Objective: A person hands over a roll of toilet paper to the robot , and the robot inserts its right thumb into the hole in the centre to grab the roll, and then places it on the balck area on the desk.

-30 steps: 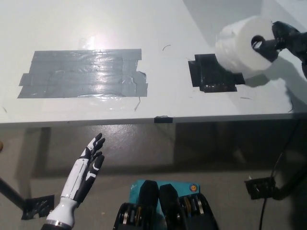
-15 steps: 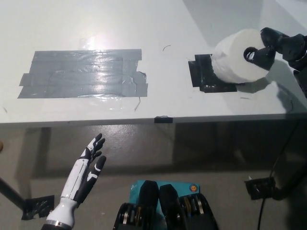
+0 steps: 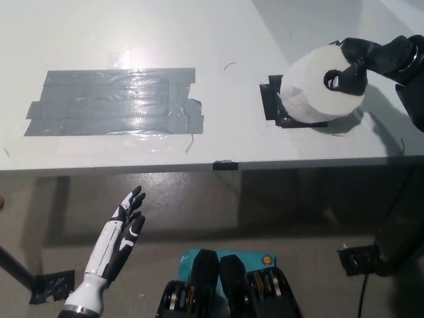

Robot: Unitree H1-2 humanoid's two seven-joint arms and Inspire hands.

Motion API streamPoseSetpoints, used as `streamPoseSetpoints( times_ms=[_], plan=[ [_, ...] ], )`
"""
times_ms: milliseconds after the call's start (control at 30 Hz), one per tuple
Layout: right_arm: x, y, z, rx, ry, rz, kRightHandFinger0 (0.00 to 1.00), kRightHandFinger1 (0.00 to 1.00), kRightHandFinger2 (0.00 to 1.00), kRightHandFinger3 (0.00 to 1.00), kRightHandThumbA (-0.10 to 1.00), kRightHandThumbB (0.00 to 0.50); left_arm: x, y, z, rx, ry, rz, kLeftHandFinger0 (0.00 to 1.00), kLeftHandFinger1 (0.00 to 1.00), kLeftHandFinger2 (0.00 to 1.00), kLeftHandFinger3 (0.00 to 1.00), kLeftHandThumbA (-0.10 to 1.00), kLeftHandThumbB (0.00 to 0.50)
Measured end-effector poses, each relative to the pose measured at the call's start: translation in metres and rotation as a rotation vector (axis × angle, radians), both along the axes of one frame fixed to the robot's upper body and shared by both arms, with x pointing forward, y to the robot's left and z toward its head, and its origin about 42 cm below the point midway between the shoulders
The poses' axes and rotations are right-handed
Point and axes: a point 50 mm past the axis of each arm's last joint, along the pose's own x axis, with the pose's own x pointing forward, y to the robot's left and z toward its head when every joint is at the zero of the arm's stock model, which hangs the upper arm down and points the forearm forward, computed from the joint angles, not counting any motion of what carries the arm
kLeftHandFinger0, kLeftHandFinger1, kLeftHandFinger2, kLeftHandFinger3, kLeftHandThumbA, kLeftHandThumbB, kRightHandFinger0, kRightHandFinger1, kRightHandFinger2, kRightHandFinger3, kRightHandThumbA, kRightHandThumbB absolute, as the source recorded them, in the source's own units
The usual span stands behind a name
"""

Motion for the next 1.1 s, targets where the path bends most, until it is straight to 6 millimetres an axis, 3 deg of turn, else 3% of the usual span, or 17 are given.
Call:
streamPoseSetpoints(
  times_ms=[33,267,367,467,567,633,700,767,867,1033,1100],
  plan=[
    [0.000,0.000,0.001,-0.003,0.000,0.002,1.00,1.00,1.00,1.00,0.65,0.499,0.000,0.000,0.000,0.000,0.000,0.000,0.97,1.00,1.00,1.00,0.96,0.129],
    [0.002,0.002,0.012,0.049,-0.027,0.004,1.00,1.00,1.00,1.00,0.79,0.500,0.000,0.000,0.000,0.000,0.000,0.000,0.97,1.00,1.00,1.00,0.96,0.137],
    [0.003,0.003,0.017,0.053,-0.059,0.008,1.00,1.00,1.00,1.00,0.79,0.500,0.000,0.000,0.000,0.001,0.000,-0.001,0.96,1.00,1.00,1.00,0.96,0.133],
    [0.005,0.006,0.026,0.055,-0.100,0.012,1.00,1.00,1.00,1.00,0.94,0.500,0.000,0.000,0.000,0.001,0.000,-0.001,0.97,1.00,1.00,1.00,0.96,0.130],
    [0.007,0.010,0.043,0.011,-0.143,0.022,1.00,1.00,1.00,1.00,0.80,0.500,0.000,0.000,0.000,0.001,0.000,-0.002,0.98,1.00,1.00,1.00,0.95,0.120],
    [0.009,0.014,0.055,0.018,-0.173,0.026,1.00,1.00,1.00,1.00,0.64,0.500,0.000,-0.001,0.000,0.001,0.000,-0.004,0.97,1.00,1.00,1.00,0.94,0.118],
    [0.010,0.017,0.069,0.064,-0.203,0.029,1.00,1.00,1.00,1.00,0.63,0.484,0.000,-0.002,0.000,0.002,0.001,-0.006,0.97,1.00,1.00,1.00,0.95,0.119],
    [0.011,0.020,0.080,0.101,-0.226,0.032,1.00,1.00,1.00,1.00,0.78,0.495,0.000,-0.002,0.000,0.004,0.001,-0.008,0.97,1.00,1.00,1.00,0.95,0.128],
    [0.011,0.022,0.089,0.108,-0.262,0.049,1.00,1.00,1.00,1.00,0.88,0.500,0.000,-0.002,0.000,0.005,0.001,-0.009,0.97,1.00,1.00,1.00,0.93,0.121],
    [0.011,0.019,0.097,0.126,-0.313,0.054,1.00,1.00,1.00,1.00,0.89,0.500,0.001,-0.003,0.000,0.006,-0.001,-0.011,0.95,1.00,1.00,1.00,0.94,0.121],
    [0.009,0.017,0.112,0.181,-0.367,0.069,1.00,1.00,1.00,1.00,0.95,0.500,0.006,-0.003,0.003,0.008,-0.008,-0.013,0.94,1.00,1.00,1.00,0.94,0.116]
  ],
)
